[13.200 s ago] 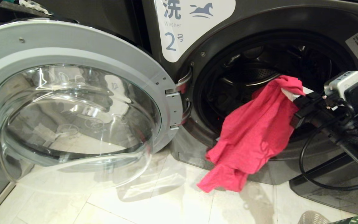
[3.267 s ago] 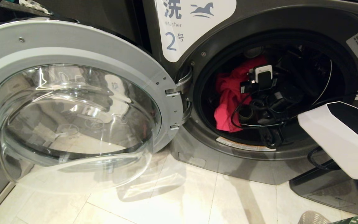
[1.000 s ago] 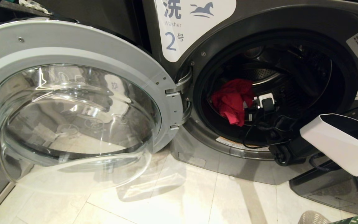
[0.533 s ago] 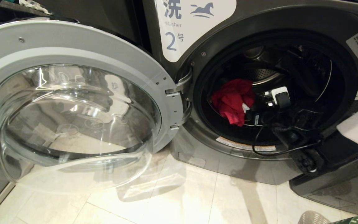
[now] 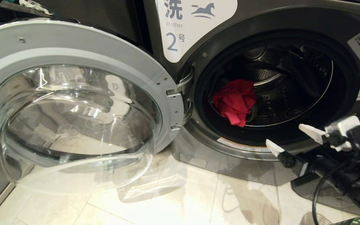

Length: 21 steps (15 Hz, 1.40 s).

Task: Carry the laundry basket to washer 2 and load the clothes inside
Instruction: Place the clothes into the washing machine

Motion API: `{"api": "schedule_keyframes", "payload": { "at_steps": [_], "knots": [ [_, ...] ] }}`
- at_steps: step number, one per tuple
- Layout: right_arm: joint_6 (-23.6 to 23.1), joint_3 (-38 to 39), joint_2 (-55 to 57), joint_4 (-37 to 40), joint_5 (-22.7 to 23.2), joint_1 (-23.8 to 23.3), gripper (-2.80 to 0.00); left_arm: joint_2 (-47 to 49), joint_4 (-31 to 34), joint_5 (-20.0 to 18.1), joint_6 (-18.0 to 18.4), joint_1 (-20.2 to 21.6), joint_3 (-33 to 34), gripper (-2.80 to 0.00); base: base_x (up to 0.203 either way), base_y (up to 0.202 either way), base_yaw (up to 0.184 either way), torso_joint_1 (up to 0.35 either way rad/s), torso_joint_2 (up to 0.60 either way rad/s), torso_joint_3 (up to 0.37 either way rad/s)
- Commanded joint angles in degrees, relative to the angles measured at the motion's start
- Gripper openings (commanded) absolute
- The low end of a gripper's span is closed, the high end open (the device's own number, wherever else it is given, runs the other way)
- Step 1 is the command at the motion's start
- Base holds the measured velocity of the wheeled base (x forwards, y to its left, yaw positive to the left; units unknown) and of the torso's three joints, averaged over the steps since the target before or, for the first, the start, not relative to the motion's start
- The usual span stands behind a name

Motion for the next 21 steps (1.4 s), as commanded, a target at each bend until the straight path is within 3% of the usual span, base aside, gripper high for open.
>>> {"api": "schedule_keyframes", "payload": {
  "at_steps": [1, 3, 9, 12, 18, 21],
  "knots": [
    [-0.05, 9.82, -12.64, -0.25, -0.24, 0.59, 0.0, 0.01, 0.0, 0.01, 0.0, 0.01, 0.0, -2.8, 0.0, 0.0, 0.0, 0.0, 0.0, 0.0],
    [0.18, 12.06, -17.12, 3.89, -0.86, -3.12, 0.0, 0.01, 0.0, 0.01, 0.0, 0.01, 0.0, -2.8, 0.0, 0.0, 0.0, 0.0, 0.0, 0.0],
    [-0.22, 9.58, -20.12, 7.6, -0.82, -24.28, 0.0, 0.01, 0.0, 0.01, 0.0, 0.01, 0.0, -2.8, 0.0, 0.0, 0.0, 0.0, 0.0, 0.0],
    [-0.57, 7.96, -19.81, 9.65, -0.88, -37.49, 0.0, 0.01, 0.0, 0.01, 0.0, 0.01, 0.0, -2.8, 0.0, 0.0, 0.0, 0.0, 0.0, 0.0],
    [-0.85, 5.67, -16.04, 22.71, -0.89, -66.12, 0.0, 0.01, 0.0, 0.01, 0.0, 0.01, 0.0, -2.8, 0.0, 0.0, 0.0, 0.0, 0.0, 0.0],
    [-0.41, 8.31, -13.88, 24.47, -0.53, -69.46, 0.0, 0.01, 0.0, 0.01, 0.0, 0.01, 0.0, -2.8, 0.0, 0.0, 0.0, 0.0, 0.0, 0.0]
  ]
}}
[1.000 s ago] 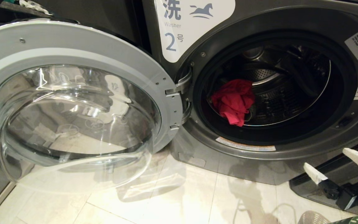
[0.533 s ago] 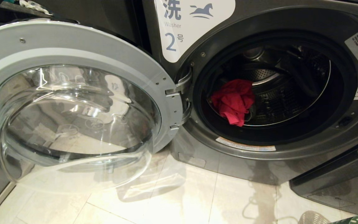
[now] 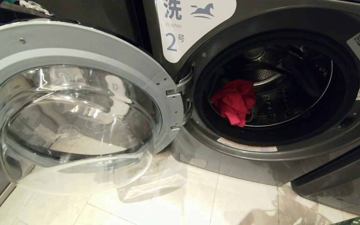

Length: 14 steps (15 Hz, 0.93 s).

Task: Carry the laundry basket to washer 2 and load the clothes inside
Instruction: Place the clothes into the washing machine

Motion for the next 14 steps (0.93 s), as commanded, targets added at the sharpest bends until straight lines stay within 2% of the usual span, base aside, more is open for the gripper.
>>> {"api": "schedule_keyframes", "payload": {
  "at_steps": [1, 5, 10, 14],
  "knots": [
    [0.39, 1.76, 2.63, -0.45, 0.28, -2.68, 0.0, 0.01, 0.0, 0.01, 0.0, 0.01, 0.0, -2.8, 0.0, 0.0, 0.0, 0.0, 0.0, 0.0],
    [2.11, 2.37, 11.74, -0.62, 0.19, -4.23, 0.0, 0.01, 0.0, 0.01, 0.0, 0.01, 0.0, -2.8, 0.0, 0.0, 0.0, 0.0, 0.0, 0.0],
    [2.48, -1.25, 33.25, -0.63, 0.15, -8.25, 0.0, 0.01, 0.0, 0.01, 0.0, 0.01, 0.0, -2.8, 0.0, 0.0, 0.0, 0.0, 0.0, 0.0],
    [2.74, -4.38, 44.14, -1.43, 0.27, -9.27, 0.0, 0.01, 0.0, 0.01, 0.0, 0.01, 0.0, -2.8, 0.0, 0.0, 0.0, 0.0, 0.0, 0.0]
  ]
}}
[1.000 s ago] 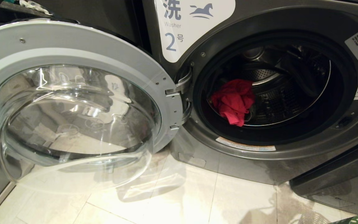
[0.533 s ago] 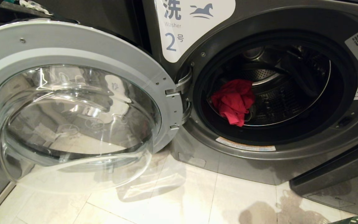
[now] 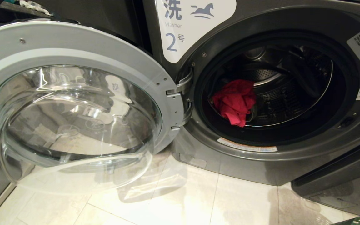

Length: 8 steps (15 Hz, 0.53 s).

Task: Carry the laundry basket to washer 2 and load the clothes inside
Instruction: Place the clothes into the washing machine

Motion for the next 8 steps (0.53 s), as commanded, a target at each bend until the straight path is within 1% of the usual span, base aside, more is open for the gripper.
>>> {"api": "schedule_keyframes", "payload": {
  "at_steps": [1, 3, 4, 6, 8],
  "knots": [
    [-0.04, -1.5, 7.44, -2.8, 0.57, -0.3, 0.0, 0.01, 0.0, 0.01, 0.02, 0.01, 0.0, -2.8, 0.0, 0.0, 0.0, 0.0, 0.0, 0.0],
    [-1.24, -1.45, 7.17, -3.47, 5.8, 1.47, 0.0, 0.01, 0.0, 0.01, 0.02, 0.01, 0.0, -2.8, 0.0, 0.0, 0.0, 0.0, 0.0, 0.0],
    [-1.74, -1.29, 6.67, -3.44, 6.87, 1.96, 0.0, 0.01, 0.0, 0.01, 0.02, 0.01, 0.0, -2.8, 0.0, 0.0, 0.0, 0.0, 0.0, 0.0],
    [-3.07, -1.67, 6.1, -3.38, 7.11, 2.23, 0.0, 0.01, 0.0, 0.01, 0.02, 0.01, 0.0, -2.8, 0.0, 0.0, 0.0, 0.0, 0.0, 0.0],
    [-5.95, -0.91, 5.5, -3.66, 7.11, 2.23, 0.0, 0.01, 0.0, 0.01, 0.02, 0.01, 0.0, -2.8, 0.0, 0.0, 0.0, 0.0, 0.0, 0.0]
  ]
}}
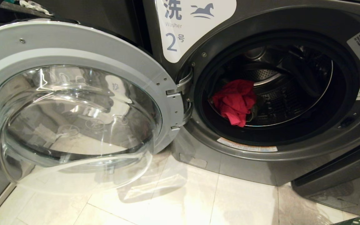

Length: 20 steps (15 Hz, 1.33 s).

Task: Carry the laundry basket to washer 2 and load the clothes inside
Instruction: Place the clothes into the washing machine

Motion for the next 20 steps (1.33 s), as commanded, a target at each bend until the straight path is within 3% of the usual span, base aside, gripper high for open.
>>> {"api": "schedule_keyframes", "payload": {
  "at_steps": [1, 5, 11, 15, 19, 20],
  "knots": [
    [-0.97, 0.53, -0.77, -0.55, 0.04, 0.07, 0.0, 0.01, 0.0, 0.01, 0.02, 0.01, 0.0, -2.8, 0.0, 0.0, 0.0, 0.0, 0.0, 0.0],
    [-1.13, 0.65, -0.99, -0.64, 0.05, 0.11, 0.0, 0.01, 0.0, 0.01, 0.02, 0.01, 0.0, -2.8, -0.001, 0.001, -0.019, 0.002, 0.0, 0.001],
    [-1.06, 2.59, -0.9, -0.37, 0.49, 0.16, 0.0, 0.01, 0.0, 0.01, 0.02, 0.01, 0.0, -2.8, -0.001, 0.008, -0.169, 0.006, 0.0, 0.001],
    [-2.84, 2.01, 1.37, -0.46, 11.42, 1.4, 0.0, 0.01, 0.0, 0.01, 0.02, 0.01, 0.0, -2.8, -0.002, 0.007, -0.155, 0.003, 0.0, 0.003],
    [-12.47, 0.2, 4.01, -0.48, 27.34, 2.89, 0.0, 0.01, 0.0, 0.01, 0.02, 0.01, 0.0, -2.8, 0.0, 0.0, -0.018, -0.001, 0.0, -0.001],
    [-13.82, -0.77, 3.56, -0.61, 28.49, 4.08, 0.0, 0.01, 0.0, 0.01, 0.02, 0.01, 0.0, -2.8, 0.0, 0.0, 0.0, 0.0, 0.0, 0.0]
  ]
}}
